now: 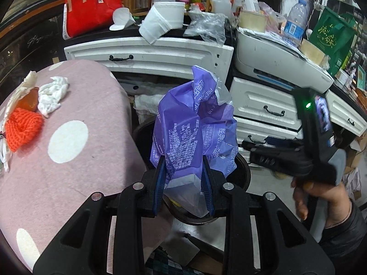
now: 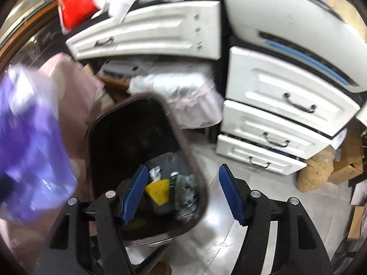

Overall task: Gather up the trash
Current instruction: 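Lower the purple bag into the bin and open the left tool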

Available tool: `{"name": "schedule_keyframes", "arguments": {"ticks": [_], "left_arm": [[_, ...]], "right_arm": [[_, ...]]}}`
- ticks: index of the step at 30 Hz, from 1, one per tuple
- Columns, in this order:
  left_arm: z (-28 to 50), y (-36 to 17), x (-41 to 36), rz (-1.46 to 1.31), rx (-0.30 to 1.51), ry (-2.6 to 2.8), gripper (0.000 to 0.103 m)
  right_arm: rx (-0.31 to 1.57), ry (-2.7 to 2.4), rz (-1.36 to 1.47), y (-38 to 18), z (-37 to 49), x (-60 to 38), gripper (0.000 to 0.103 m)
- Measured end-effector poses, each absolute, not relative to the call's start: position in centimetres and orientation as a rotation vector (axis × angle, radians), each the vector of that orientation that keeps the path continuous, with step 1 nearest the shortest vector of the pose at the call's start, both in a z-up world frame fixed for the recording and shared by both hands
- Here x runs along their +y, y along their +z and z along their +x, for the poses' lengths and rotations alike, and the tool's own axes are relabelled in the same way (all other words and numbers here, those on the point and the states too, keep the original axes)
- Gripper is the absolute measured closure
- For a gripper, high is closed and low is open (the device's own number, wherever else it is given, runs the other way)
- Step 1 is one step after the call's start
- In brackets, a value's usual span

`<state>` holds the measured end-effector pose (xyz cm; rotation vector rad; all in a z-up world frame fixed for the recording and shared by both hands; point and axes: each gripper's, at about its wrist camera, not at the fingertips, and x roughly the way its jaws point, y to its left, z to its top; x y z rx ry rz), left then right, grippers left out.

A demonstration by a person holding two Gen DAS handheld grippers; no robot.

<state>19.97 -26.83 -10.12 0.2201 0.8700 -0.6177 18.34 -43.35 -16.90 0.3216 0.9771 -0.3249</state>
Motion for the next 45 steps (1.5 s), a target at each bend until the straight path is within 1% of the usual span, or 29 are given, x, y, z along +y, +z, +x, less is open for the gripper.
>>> {"name": "schedule_keyframes", "arguments": {"ticks": [11,25,26,27,28,30,32,33,36,39,45], "left_arm": [[20.2,-13.9,-28.9,0.275,0.956,-0.631,0.073],[21.2,-17.9,-30.6,0.330,1.050,-0.616,0.073],[21.3,-18.2,-30.7,0.333,1.055,-0.616,0.069],[21.4,-18.4,-30.8,0.338,1.058,-0.614,0.061],[21.5,-18.5,-31.0,0.342,1.059,-0.617,0.056],[21.2,-18.6,-31.2,0.355,1.049,-0.622,0.032],[20.9,-18.6,-31.3,0.361,1.035,-0.641,0.022],[20.6,-18.6,-31.4,0.374,1.028,-0.647,0.019],[20.1,-18.7,-31.8,0.420,1.007,-0.651,0.016],[19.5,-18.3,-31.9,0.426,0.985,-0.685,0.015],[18.3,-16.8,-31.4,0.404,0.950,-0.727,0.013]], "right_arm": [[0.893,-0.394,0.322,-14.6,16.6,-45.2,0.035],[0.885,-0.389,0.323,-14.2,16.3,-45.0,0.033],[0.884,-0.391,0.324,-14.2,16.2,-45.0,0.032],[0.883,-0.392,0.325,-14.2,16.2,-44.9,0.031],[0.882,-0.392,0.325,-14.1,16.1,-45.0,0.029],[0.877,-0.395,0.327,-14.0,16.0,-45.0,0.028],[0.872,-0.395,0.330,-13.9,15.9,-45.1,0.026],[0.871,-0.395,0.331,-13.9,15.9,-45.1,0.026],[0.862,-0.392,0.338,-13.8,15.8,-45.2,0.024],[0.854,-0.389,0.337,-13.6,15.7,-45.2,0.022],[0.841,-0.385,0.339,-13.2,15.6,-45.2,0.021]]}}
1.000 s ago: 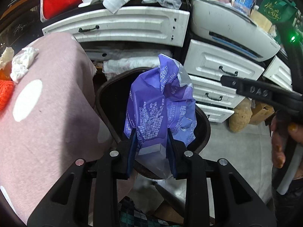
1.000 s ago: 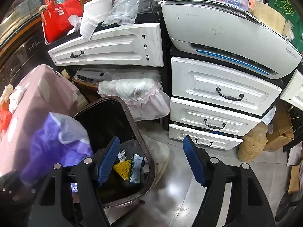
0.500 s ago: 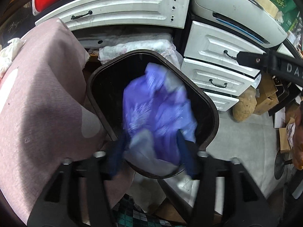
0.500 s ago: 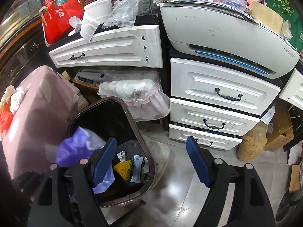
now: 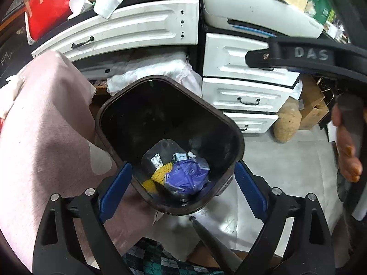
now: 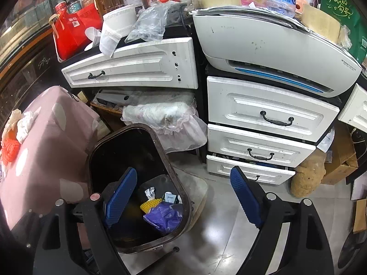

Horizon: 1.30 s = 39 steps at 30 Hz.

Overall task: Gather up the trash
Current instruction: 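Lower the purple bag into the bin and open the left tool, then move both tools back over the table toward the remaining trash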

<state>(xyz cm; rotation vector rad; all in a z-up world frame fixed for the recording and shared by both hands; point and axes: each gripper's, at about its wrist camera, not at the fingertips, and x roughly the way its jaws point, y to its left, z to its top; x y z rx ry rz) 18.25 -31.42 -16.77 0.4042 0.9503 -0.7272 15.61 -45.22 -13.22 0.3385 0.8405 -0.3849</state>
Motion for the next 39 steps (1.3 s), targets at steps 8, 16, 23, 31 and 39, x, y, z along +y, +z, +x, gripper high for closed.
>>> {"name": "schedule_keyframes", "arguments": {"ticks": [8,16,23,31,39], "left_arm": [[16.8,-13.6,-29.5,0.335,0.904,-0.763,0.013],[15.6,-9.1,-26.1,0.279,0.813,-0.760,0.010],[15.7,-6.6,-21.8,0.257,0.754,-0.686,0.009],[18.1,-5.9,-15.5,0.217,0.747,-0.523,0.008],[21.3,-6.1,-6.3,0.092,0.777,-0.329,0.010]], "right_arm": [[0.827,-0.352,0.343,-12.6,15.5,-44.8,0.020],[0.803,-0.275,0.334,-10.8,15.9,-42.8,0.020],[0.766,-0.179,0.287,-8.3,16.4,-39.3,0.019],[0.753,-0.054,0.208,-6.7,17.5,-34.4,0.018],[0.754,0.085,0.157,-6.1,19.2,-29.3,0.018]]}}
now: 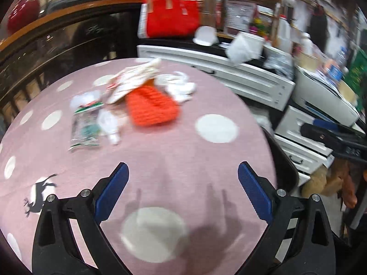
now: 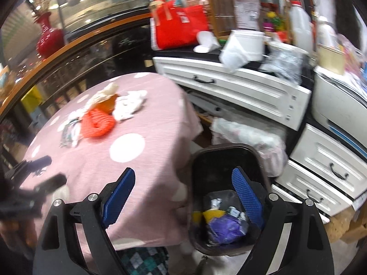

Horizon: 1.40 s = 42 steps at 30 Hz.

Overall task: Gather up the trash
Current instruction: 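Move both tools back over the table toward the remaining trash, then grasp the clear snack packet with the left tool while the right tool grasps the orange foam net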

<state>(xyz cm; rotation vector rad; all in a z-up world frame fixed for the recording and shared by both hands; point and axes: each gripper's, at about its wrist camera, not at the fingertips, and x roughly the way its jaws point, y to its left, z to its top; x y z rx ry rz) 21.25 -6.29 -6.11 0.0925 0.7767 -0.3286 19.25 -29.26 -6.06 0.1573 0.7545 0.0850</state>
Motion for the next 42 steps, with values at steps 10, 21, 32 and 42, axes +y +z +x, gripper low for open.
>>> {"name": "schedule_keyframes", "arguments": {"ticks": [10,21,32,42], "left_arm": [[25.7,-6.6,2.3,0.055,0.804,-0.135,0.028],[32.3,-8.4,4.9,-0.016,0.889,-0.113,0.034],[34.1,-9.2,5.2,-0.021,0.902,-0.110,0.060],[30.2,-7.0,7.4,-0.085,0.820,-0.077,0.065]], "right_arm": [[0.760,0.216,0.091,-5.4,21.4,-23.3,0.018],[0.781,0.259,0.046,-5.4,22.2,-20.7,0.018],[0.798,0.289,0.015,-5.9,24.2,-18.5,0.018],[0.811,0.364,-0.010,-6.1,28.0,-14.8,0.018]]}}
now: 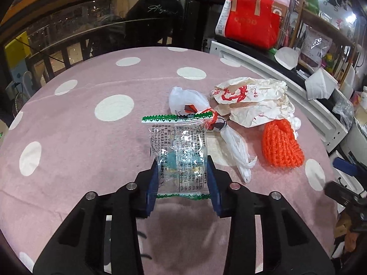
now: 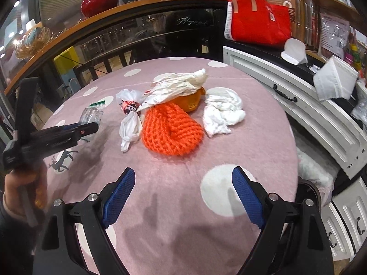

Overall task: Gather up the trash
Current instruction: 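Grasp the clear snack packet with the left tool while the right tool grasps the orange foam net, then carry the orange foam net into the bin and open the right tool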

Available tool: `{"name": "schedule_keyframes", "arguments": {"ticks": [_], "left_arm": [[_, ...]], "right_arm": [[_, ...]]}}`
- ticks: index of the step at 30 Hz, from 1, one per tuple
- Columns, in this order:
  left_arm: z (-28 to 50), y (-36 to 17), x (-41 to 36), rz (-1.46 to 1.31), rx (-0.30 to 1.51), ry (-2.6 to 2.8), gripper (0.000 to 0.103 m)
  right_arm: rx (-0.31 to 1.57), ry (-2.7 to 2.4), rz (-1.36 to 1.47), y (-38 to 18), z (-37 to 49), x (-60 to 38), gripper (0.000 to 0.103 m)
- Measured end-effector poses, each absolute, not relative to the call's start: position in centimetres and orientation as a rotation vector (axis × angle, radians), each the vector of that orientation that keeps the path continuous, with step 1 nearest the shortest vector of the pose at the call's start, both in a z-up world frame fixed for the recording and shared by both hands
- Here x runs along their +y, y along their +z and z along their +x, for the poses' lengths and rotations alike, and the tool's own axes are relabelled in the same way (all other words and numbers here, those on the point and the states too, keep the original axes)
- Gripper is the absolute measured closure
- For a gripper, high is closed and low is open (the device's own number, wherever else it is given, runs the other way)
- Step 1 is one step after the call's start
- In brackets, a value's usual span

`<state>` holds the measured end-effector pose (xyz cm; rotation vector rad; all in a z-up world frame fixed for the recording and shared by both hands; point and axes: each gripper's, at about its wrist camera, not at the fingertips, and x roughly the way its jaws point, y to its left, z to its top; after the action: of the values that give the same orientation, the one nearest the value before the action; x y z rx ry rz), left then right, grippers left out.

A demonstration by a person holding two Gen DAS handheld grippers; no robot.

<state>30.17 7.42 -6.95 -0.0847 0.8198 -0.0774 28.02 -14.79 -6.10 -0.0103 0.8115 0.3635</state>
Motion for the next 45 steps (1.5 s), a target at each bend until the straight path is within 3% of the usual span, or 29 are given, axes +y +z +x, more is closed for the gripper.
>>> {"name": "schedule_keyframes", "arguments": {"ticks": [6,10,12,14,17,20,45], "left_arm": [[28.1,-6.4,7.9,-0.102,0.794,-0.064,0.065],[27.3,-6.5,7.7,-0.096,0.791,-0.066,0.065],[27.0,-6.6,7.7,-0.095,0.792,-0.067,0.065],[26.9,-6.8,7.6,-0.098,0.799,-0.073,0.065],[26.7,-7.0,7.5,-0.100,0.805,-0.074,0.065],[26.5,-7.1,7.3,-0.103,0.805,-0.078,0.065],[20.2,-5.6,1.4,-0.065,0.752,-0.148,0.065]], "right_arm": [[0.824,0.390,-0.067,-6.9,30.7,-12.2,0.018],[0.825,0.388,-0.128,-7.4,32.5,-10.7,0.025],[0.832,0.382,-0.145,-7.7,33.3,-10.4,0.032],[0.847,0.379,-0.160,-8.1,33.9,-10.2,0.048],[0.861,0.381,-0.165,-8.5,33.8,-10.3,0.063],[0.855,0.389,-0.162,-8.3,32.8,-10.6,0.072],[0.781,0.397,-0.085,-5.4,22.7,-16.1,0.075]]}}
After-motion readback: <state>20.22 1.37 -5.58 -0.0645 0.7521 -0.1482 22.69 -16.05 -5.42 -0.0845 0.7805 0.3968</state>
